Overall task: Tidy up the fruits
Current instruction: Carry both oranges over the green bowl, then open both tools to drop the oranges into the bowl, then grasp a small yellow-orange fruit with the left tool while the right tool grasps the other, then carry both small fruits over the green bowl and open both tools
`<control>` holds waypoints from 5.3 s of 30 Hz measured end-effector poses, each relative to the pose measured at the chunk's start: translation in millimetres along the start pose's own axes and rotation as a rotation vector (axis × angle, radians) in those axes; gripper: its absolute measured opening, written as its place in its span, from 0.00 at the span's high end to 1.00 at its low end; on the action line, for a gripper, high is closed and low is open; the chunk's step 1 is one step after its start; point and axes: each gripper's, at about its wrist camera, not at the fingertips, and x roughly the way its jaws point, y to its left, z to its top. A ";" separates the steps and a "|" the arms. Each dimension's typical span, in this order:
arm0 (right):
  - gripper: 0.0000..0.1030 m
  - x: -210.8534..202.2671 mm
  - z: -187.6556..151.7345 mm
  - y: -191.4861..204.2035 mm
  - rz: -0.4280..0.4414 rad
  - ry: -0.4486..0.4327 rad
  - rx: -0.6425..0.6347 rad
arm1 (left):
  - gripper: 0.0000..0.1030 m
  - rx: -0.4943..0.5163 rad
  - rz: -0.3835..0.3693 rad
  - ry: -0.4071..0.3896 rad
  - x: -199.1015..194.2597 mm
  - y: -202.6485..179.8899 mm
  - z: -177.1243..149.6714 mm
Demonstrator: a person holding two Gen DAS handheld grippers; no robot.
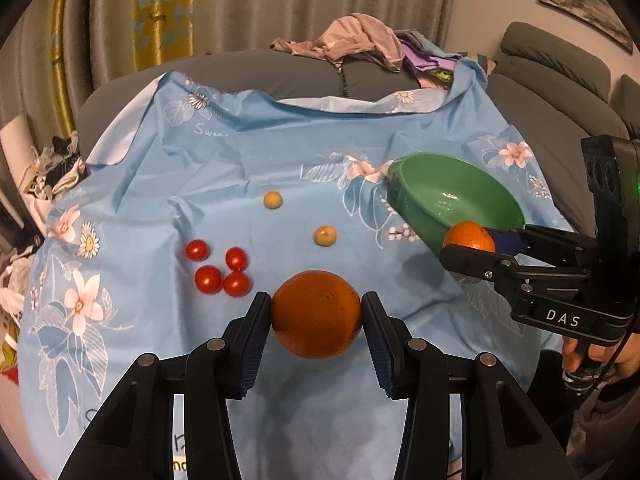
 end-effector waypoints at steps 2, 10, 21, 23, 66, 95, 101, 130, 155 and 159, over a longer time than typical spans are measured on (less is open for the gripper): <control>0.58 -1.5 -0.2 -5.0 -0.003 -0.007 0.010 | 0.55 0.010 -0.005 -0.002 1.4 -4.1 4.3; 0.58 -7.8 -1.8 -23.9 -0.031 -0.032 0.050 | 0.55 0.060 -0.043 -0.012 13.5 -27.8 21.3; 0.58 -18.6 -3.4 -63.5 -0.104 -0.069 0.126 | 0.55 0.144 -0.123 -0.018 44.7 -72.7 50.4; 0.58 -21.9 -3.4 -73.0 -0.124 -0.082 0.144 | 0.55 0.162 -0.135 -0.025 50.3 -80.6 56.6; 0.45 -55.3 -13.4 -75.7 -0.225 -0.067 0.172 | 0.39 0.071 -0.087 0.017 54.7 -59.2 32.5; 0.35 29.2 -16.7 10.6 0.004 0.154 0.028 | 0.29 -0.203 -0.036 0.061 18.9 60.6 -61.7; 0.36 58.2 -5.4 16.5 0.003 0.188 -0.010 | 0.29 -0.186 -0.059 0.047 22.8 67.3 -54.5; 0.72 177.9 117.8 -42.1 -0.046 0.163 0.126 | 0.29 -0.155 -0.056 0.042 90.5 81.0 48.0; 0.71 127.8 116.3 -78.0 0.102 0.036 0.275 | 0.74 -0.110 0.128 0.210 227.7 62.1 102.3; 0.71 112.8 111.1 -71.8 0.104 0.024 0.256 | 0.74 -0.121 0.094 0.175 196.0 59.7 98.4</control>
